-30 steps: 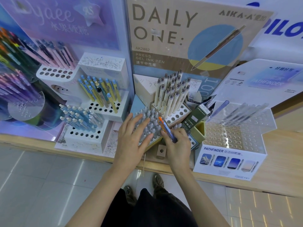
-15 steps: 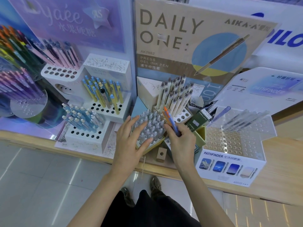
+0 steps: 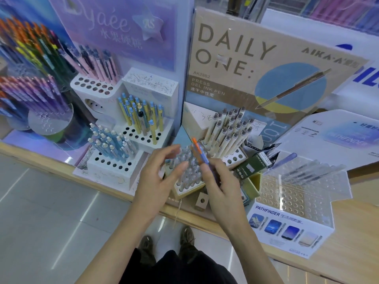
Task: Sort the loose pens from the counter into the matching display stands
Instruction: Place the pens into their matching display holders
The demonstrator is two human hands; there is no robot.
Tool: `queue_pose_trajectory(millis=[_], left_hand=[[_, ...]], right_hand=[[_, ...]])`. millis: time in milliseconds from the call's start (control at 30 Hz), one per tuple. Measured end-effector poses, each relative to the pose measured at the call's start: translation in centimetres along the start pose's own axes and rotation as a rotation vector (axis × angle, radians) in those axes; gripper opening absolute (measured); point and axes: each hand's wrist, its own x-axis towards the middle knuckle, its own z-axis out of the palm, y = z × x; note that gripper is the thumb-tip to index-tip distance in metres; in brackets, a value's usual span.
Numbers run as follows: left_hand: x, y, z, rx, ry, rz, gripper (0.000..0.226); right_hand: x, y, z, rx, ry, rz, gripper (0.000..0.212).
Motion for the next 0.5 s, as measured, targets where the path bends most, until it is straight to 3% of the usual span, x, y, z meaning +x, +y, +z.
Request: queue_pose_trajectory(millis=[67, 267, 500], left_hand=[[0.3, 1.0, -1.3, -0.189, -0.002, -0.044, 0.020], [1.3, 1.0, -8.5, -0.270, 0.004, -0.060, 0.017], [3.5, -2.2, -19.0, -0.206, -0.044, -0.033, 0.024]], right_hand=[[0.2, -1.2, 1.2, -0.038, -0.116, -0.047, 0.022], [0.9, -4.7, 8.1, -0.050, -0.229, -0.058, 0.028], [2.8, -8.4, 19.1, -0.022, -0.143, -0.075, 0.010]])
